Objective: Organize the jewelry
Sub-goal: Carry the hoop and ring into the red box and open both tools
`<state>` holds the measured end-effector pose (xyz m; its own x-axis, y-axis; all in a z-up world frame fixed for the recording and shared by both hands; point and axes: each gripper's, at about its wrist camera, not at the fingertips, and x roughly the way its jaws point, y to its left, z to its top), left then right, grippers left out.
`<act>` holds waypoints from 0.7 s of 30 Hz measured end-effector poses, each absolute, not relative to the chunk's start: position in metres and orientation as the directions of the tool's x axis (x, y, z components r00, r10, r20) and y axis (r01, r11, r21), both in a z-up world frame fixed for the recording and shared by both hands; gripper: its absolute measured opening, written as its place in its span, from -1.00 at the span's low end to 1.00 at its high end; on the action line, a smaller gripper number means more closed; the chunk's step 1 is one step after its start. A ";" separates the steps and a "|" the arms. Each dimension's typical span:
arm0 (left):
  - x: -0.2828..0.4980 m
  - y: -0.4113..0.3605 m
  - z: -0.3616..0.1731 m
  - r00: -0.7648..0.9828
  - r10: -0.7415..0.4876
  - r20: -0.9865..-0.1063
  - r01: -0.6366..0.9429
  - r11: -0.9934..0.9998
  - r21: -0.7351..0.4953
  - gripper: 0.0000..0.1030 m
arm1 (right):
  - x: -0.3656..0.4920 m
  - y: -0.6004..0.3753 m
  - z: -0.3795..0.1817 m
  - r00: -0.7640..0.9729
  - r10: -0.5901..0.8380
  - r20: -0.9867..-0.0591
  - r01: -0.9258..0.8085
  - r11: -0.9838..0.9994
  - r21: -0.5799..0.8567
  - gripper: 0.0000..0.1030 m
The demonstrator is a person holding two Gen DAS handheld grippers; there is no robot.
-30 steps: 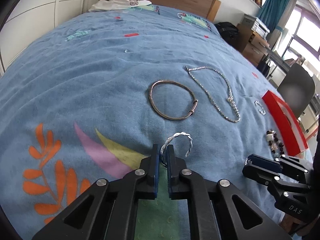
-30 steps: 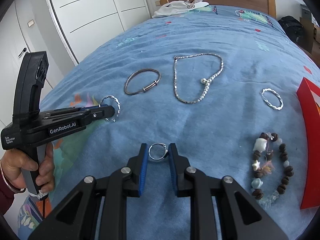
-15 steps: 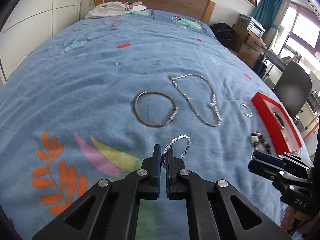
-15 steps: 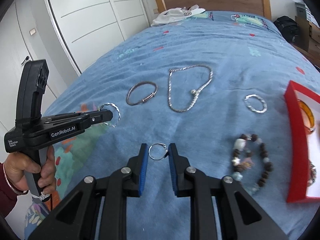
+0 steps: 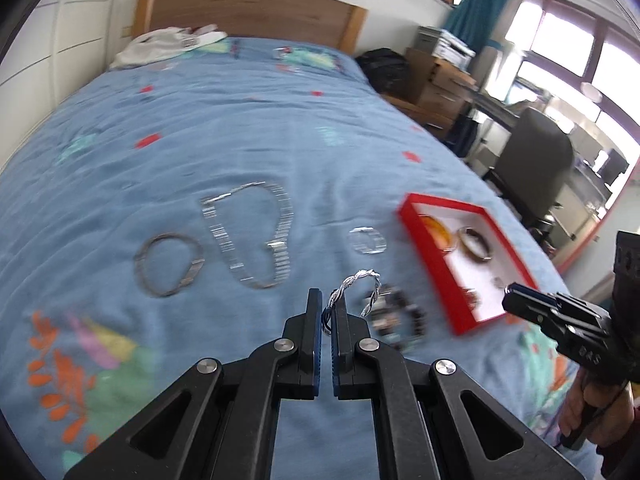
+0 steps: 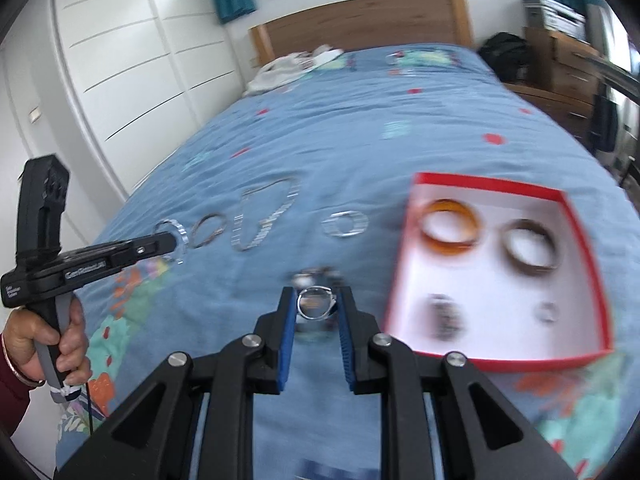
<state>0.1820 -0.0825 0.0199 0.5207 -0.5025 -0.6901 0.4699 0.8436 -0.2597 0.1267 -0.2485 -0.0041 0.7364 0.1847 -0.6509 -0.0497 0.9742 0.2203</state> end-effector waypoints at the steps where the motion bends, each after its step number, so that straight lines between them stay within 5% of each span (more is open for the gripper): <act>1: 0.181 -0.092 0.022 0.514 -0.512 -0.688 0.482 0.836 -0.261 -0.93 | 0.123 -0.262 -0.001 0.741 0.162 -0.651 -0.028 0.977 0.212 -0.62; 21: 0.191 -0.289 -0.004 0.356 -0.574 -0.737 0.643 0.723 -0.252 -0.93 | 0.136 -0.397 -0.025 0.668 0.083 -0.739 0.100 0.975 0.200 -0.62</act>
<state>0.1911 -0.2885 -0.0044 0.3562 -0.5743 -0.7371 0.6433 0.7228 -0.2524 0.1356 -0.3967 -0.0253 0.6685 0.0829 -0.7391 0.0998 0.9748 0.1996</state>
